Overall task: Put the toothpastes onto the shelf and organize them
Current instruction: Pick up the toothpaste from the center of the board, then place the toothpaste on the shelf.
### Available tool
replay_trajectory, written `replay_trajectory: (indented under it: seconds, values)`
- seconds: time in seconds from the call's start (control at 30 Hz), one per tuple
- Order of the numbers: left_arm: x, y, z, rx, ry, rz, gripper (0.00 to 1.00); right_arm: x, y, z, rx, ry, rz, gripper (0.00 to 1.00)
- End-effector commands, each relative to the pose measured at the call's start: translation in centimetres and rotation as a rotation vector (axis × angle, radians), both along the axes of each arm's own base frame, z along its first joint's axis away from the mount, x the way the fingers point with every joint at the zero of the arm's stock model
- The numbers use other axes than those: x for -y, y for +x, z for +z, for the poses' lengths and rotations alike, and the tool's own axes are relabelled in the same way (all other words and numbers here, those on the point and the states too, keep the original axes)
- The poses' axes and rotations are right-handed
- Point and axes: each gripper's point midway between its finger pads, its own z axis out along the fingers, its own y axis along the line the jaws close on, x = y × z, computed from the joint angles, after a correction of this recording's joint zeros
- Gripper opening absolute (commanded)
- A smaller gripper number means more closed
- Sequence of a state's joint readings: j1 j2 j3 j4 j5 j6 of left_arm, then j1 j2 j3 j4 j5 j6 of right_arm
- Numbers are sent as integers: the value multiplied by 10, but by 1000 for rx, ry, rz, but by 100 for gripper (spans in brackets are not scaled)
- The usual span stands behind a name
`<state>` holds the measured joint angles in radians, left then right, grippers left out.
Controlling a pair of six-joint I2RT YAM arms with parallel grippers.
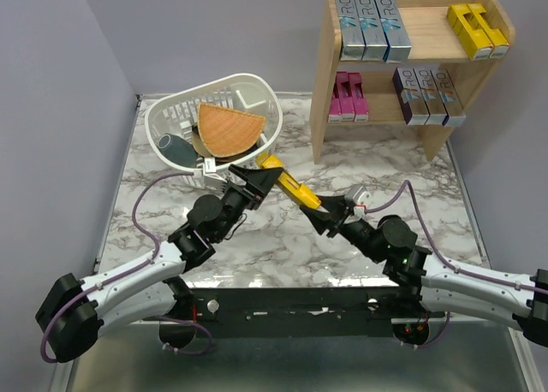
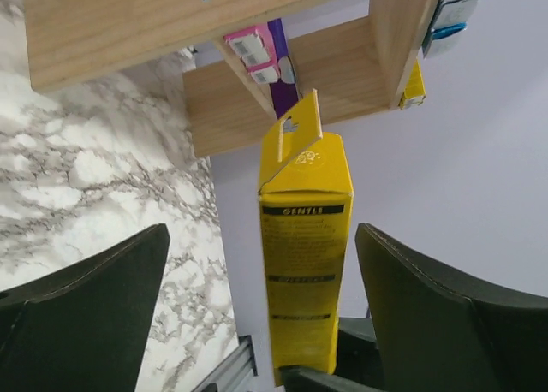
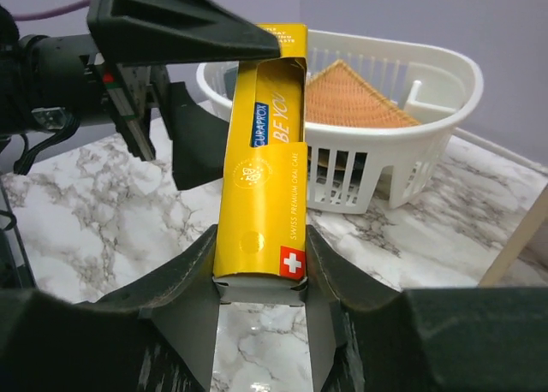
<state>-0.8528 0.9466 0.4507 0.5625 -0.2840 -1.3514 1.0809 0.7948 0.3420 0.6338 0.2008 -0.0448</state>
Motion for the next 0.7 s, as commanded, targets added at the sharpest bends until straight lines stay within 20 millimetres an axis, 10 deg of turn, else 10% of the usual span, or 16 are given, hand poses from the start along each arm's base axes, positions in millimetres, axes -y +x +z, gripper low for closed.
replay_trajectory:
  seconds: [0.0, 0.43, 0.67]
  values:
    - [-34, 2, 39, 177, 200, 95, 99, 17, 13, 50, 24, 0, -114, 30]
    - [-143, -12, 133, 421, 852, 395, 99, 76, 58, 174, 60, -124, -417, 30]
    - [-160, 6, 113, 426, 1114, 473, 99, 126, 77, 254, 131, -77, -569, 33]
